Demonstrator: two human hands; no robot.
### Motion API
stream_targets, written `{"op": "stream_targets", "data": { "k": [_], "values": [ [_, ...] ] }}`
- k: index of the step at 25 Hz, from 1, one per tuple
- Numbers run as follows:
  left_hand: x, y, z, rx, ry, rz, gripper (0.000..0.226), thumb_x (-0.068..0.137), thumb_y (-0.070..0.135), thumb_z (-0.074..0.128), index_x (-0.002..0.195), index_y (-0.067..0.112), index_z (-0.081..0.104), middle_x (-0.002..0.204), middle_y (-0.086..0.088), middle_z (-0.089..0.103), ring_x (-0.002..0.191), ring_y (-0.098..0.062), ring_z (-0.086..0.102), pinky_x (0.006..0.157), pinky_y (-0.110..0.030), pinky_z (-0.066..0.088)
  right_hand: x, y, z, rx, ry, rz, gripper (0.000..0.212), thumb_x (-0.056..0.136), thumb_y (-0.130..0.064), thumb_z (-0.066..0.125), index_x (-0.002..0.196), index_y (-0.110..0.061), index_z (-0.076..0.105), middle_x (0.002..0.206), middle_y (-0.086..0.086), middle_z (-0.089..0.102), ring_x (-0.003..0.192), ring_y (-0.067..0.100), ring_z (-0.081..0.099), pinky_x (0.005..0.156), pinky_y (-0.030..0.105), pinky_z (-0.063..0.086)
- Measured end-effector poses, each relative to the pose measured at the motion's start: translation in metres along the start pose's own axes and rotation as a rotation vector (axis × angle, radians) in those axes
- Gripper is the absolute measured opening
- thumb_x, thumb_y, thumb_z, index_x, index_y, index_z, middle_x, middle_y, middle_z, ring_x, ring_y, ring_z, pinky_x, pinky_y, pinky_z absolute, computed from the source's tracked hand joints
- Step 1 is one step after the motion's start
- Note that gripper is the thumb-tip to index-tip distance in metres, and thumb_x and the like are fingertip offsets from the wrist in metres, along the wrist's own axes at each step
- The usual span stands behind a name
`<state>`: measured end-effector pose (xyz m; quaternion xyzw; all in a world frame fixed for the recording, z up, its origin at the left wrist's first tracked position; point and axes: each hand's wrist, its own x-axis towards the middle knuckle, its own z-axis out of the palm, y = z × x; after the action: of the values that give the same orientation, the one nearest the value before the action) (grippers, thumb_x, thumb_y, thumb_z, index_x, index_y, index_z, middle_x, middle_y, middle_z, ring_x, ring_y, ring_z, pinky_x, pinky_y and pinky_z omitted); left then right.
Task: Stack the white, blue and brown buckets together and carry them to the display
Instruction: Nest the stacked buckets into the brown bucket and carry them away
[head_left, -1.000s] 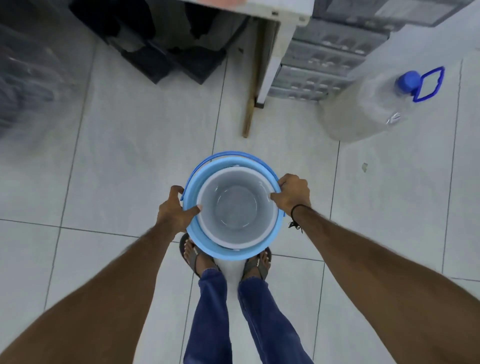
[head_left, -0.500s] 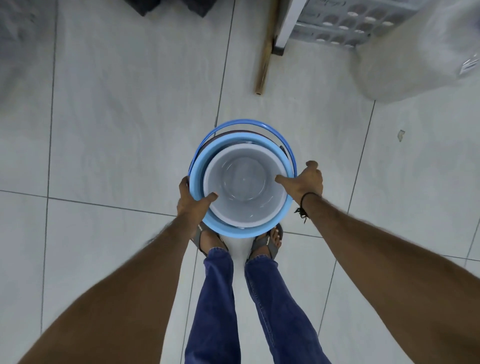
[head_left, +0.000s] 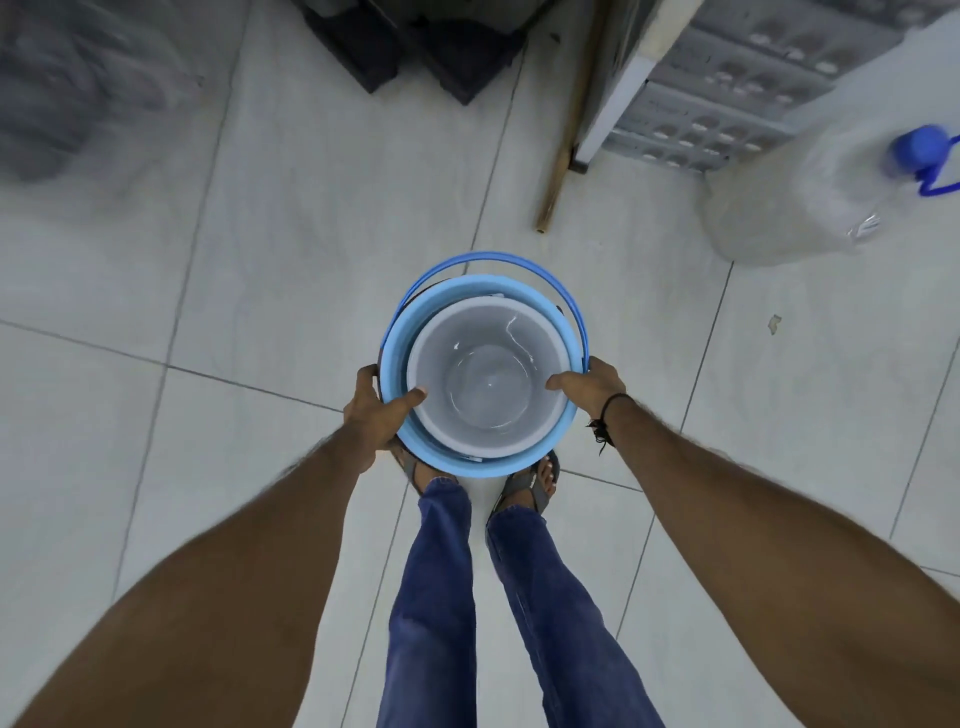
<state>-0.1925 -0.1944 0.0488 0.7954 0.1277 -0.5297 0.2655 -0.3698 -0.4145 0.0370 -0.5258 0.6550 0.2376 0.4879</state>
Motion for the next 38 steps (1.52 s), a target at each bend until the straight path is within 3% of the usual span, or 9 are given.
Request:
{"op": "stream_targets", "data": {
  "k": [5, 7, 12, 16, 21, 23, 25, 33, 38],
  "values": [
    [-0.148, 0.055, -0.110, -0.097, 0.040, 0.069, 0.069, 0.080, 0.047, 0.079, 0.133, 0.036, 0.037, 0.116, -0.011, 0.066, 0.091, -0.031, 0.072, 0.072, -0.050, 0.064, -0.162, -0.095, -0.038, -0.065, 0.006, -0.121, 0.049, 0.069, -0.043, 0.075, 0.112, -0.021, 0.066, 0.121, 0.011, 0.058, 0.113, 0.031, 0.056, 0.103, 0.042, 0.047],
    [-0.203, 0.079, -0.162, -0.139, 0.061, 0.111, 0.064, 0.078, 0.049, 0.078, 0.127, 0.036, 0.039, 0.112, -0.011, 0.068, 0.087, -0.031, 0.073, 0.062, -0.045, 0.065, -0.224, -0.142, -0.047, -0.058, -0.007, -0.211, 0.037, 0.071, -0.040, 0.075, 0.103, -0.023, 0.067, 0.113, 0.009, 0.064, 0.112, 0.032, 0.057, 0.102, 0.043, 0.048],
    [-0.295, 0.156, -0.282, -0.166, 0.134, 0.258, 0.057, 0.078, 0.044, 0.079, 0.121, 0.028, 0.046, 0.098, -0.015, 0.073, 0.073, -0.033, 0.073, 0.054, -0.040, 0.062, -0.343, -0.266, -0.062, -0.002, -0.002, -0.399, 0.039, 0.068, -0.024, 0.077, 0.104, -0.010, 0.072, 0.080, 0.005, 0.070, 0.067, 0.022, 0.066, 0.060, 0.029, 0.058],
    [-0.353, 0.237, -0.371, -0.161, 0.251, 0.420, 0.050, 0.081, 0.037, 0.077, 0.121, 0.019, 0.054, 0.095, -0.016, 0.073, 0.058, -0.027, 0.066, 0.045, -0.032, 0.056, -0.428, -0.375, -0.082, -0.001, 0.032, -0.547, 0.049, 0.054, -0.033, 0.074, 0.098, -0.010, 0.072, 0.091, 0.012, 0.076, 0.070, 0.027, 0.071, 0.062, 0.035, 0.063],
    [-0.408, 0.361, -0.459, -0.203, 0.430, 0.629, 0.059, 0.078, 0.034, 0.082, 0.124, 0.009, 0.056, 0.115, -0.020, 0.068, 0.093, -0.039, 0.071, 0.072, -0.052, 0.062, -0.503, -0.507, -0.134, -0.017, 0.190, -0.790, 0.044, 0.051, -0.044, 0.072, 0.082, -0.014, 0.070, 0.079, 0.006, 0.073, 0.068, 0.023, 0.069, 0.058, 0.032, 0.059],
    [-0.420, 0.408, -0.479, -0.248, 0.446, 0.693, 0.058, 0.074, 0.035, 0.083, 0.121, 0.012, 0.058, 0.112, -0.020, 0.069, 0.088, -0.038, 0.071, 0.076, -0.057, 0.062, -0.517, -0.555, -0.155, -0.013, 0.250, -0.874, 0.052, 0.052, -0.049, 0.071, 0.090, -0.014, 0.072, 0.093, 0.009, 0.075, 0.083, 0.027, 0.072, 0.075, 0.039, 0.062],
    [-0.423, 0.459, -0.493, -0.290, 0.438, 0.736, 0.058, 0.070, 0.036, 0.083, 0.118, 0.015, 0.057, 0.105, -0.019, 0.071, 0.071, -0.033, 0.069, 0.063, -0.052, 0.062, -0.517, -0.611, -0.182, 0.016, 0.309, -0.929, 0.070, 0.051, -0.052, 0.073, 0.108, -0.010, 0.070, 0.104, 0.011, 0.074, 0.092, 0.029, 0.072, 0.083, 0.041, 0.061],
    [-0.372, 0.630, -0.505, -0.274, 0.375, 0.743, 0.056, 0.076, 0.037, 0.080, 0.120, 0.016, 0.053, 0.104, -0.015, 0.070, 0.072, -0.031, 0.070, 0.059, -0.050, 0.064, -0.472, -0.776, -0.259, 0.042, 0.403, -0.967, 0.067, 0.056, -0.039, 0.085, 0.111, -0.004, 0.067, 0.105, 0.014, 0.072, 0.091, 0.031, 0.070, 0.078, 0.047, 0.062],
    [-0.319, 0.685, -0.509, -0.263, 0.347, 0.682, 0.056, 0.081, 0.037, 0.078, 0.124, 0.017, 0.047, 0.102, -0.012, 0.067, 0.068, -0.026, 0.069, 0.043, -0.037, 0.059, -0.429, -0.831, -0.262, 0.006, 0.423, -0.941, 0.061, 0.058, -0.035, 0.089, 0.105, -0.005, 0.066, 0.099, 0.013, 0.068, 0.080, 0.029, 0.065, 0.067, 0.036, 0.057]
  ]
}}
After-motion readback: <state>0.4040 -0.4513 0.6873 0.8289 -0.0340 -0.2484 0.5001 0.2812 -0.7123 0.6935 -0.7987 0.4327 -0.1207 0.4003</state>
